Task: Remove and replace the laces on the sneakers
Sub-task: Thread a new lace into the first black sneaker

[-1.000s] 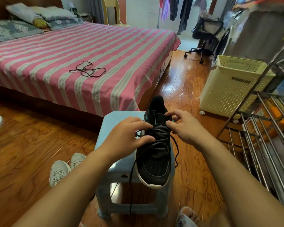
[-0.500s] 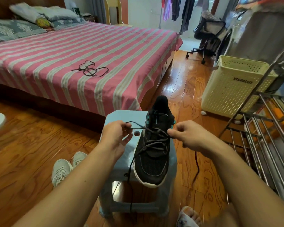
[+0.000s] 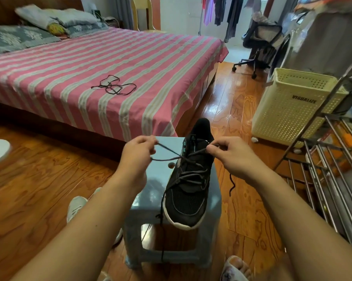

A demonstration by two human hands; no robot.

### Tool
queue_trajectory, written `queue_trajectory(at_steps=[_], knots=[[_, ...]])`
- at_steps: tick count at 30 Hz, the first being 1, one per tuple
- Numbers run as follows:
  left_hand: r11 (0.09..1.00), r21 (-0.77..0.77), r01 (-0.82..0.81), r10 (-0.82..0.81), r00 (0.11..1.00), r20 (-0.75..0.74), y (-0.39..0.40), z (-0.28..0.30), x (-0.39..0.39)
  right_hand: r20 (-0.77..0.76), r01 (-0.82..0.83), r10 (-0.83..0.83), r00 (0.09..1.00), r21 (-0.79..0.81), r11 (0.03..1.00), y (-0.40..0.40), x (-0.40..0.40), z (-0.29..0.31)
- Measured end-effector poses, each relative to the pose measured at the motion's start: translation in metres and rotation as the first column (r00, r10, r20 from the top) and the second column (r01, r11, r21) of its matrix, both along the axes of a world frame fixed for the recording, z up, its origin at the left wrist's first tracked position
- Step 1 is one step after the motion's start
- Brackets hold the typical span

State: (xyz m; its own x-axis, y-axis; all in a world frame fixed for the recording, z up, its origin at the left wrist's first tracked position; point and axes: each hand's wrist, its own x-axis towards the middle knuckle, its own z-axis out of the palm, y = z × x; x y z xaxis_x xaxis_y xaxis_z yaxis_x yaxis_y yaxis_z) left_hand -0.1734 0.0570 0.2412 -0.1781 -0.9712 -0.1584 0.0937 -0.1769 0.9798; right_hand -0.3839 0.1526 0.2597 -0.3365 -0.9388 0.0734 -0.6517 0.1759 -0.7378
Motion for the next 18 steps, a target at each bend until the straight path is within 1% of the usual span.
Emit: queue_trajectory(at_steps=[1, 2, 3, 4, 5, 6, 7, 8, 9, 10, 11, 12, 13, 14, 15, 17, 18], knots=[[0.987, 0.154, -0.054, 0.069, 0.993, -0.096, 0.001, -0.004, -0.001, 0.023, -0.003, 0.003, 1.000, 0.006, 1.000, 0.000, 0.000, -0.001], [0.974, 0.209, -0.086, 0.104, 0.992, -0.077, 0.001, -0.008, -0.001, 0.048, -0.003, 0.002, 0.999, 0.014, 1.000, 0.001, 0.001, -0.002], [0.981, 0.156, -0.117, 0.113, 0.993, 0.040, 0.001, -0.012, -0.001, 0.074, 0.003, -0.004, 0.997, 0.020, 1.000, 0.002, 0.002, -0.001], [0.989, 0.043, -0.141, 0.130, 0.973, 0.192, 0.005, -0.014, -0.002, 0.098, 0.011, -0.013, 0.995, 0.019, 1.000, 0.002, 0.003, 0.000], [0.989, -0.082, -0.125, 0.145, 0.932, 0.332, 0.010, -0.015, -0.002, 0.102, 0.022, -0.023, 0.994, 0.011, 1.000, 0.001, 0.003, 0.001], [0.980, -0.188, -0.065, 0.142, 0.890, 0.434, 0.017, -0.014, -0.003, 0.079, 0.031, -0.031, 0.996, -0.008, 0.999, 0.001, 0.004, 0.002], [0.973, -0.231, 0.026, 0.093, 0.868, 0.488, 0.025, -0.013, -0.007, 0.051, 0.037, -0.035, 0.998, -0.036, 0.999, 0.002, 0.008, 0.003], [0.967, -0.217, 0.135, -0.006, 0.861, 0.509, 0.036, -0.013, -0.011, 0.058, 0.039, -0.035, 0.998, -0.067, 0.997, 0.002, 0.011, 0.003], [0.954, -0.168, 0.249, -0.129, 0.844, 0.520, 0.047, -0.016, -0.015, 0.134, 0.049, -0.036, 0.990, -0.096, 0.994, 0.003, 0.013, 0.002], [0.935, -0.113, 0.335, -0.227, 0.814, 0.534, 0.057, -0.020, -0.019, 0.283, 0.074, -0.038, 0.958, -0.117, 0.990, 0.003, 0.015, 0.002], [0.922, -0.090, 0.376, -0.272, 0.795, 0.542, 0.064, -0.026, -0.022, 0.472, 0.115, -0.040, 0.881, -0.133, 0.984, 0.005, 0.016, 0.004], [0.920, -0.092, 0.382, -0.276, 0.795, 0.540, 0.068, -0.031, -0.023, 0.672, 0.167, -0.026, 0.740, -0.145, 0.975, 0.006, 0.015, 0.006], [0.927, -0.105, 0.359, -0.254, 0.809, 0.530, 0.067, -0.035, -0.024, 0.839, 0.215, 0.013, 0.544, -0.154, 0.964, 0.008, 0.012, 0.009], [0.934, -0.113, 0.339, -0.235, 0.820, 0.522, 0.064, -0.038, -0.025, 0.931, 0.246, 0.074, 0.358, -0.170, 0.954, 0.010, 0.008, 0.011], [0.937, -0.123, 0.326, -0.218, 0.823, 0.524, 0.061, -0.040, -0.026, 0.965, 0.265, 0.129, 0.228, -0.189, 0.946, 0.013, 0.004, 0.014], [0.943, -0.136, 0.305, -0.184, 0.815, 0.549, 0.054, -0.044, -0.025, 0.972, 0.302, 0.233, 0.040, -0.234, 0.924, 0.018, -0.004, 0.018], [0.940, -0.148, 0.307, -0.176, 0.809, 0.560, 0.051, -0.047, -0.024, 0.959, 0.351, 0.282, -0.040, -0.251, 0.902, 0.019, -0.011, 0.019]])
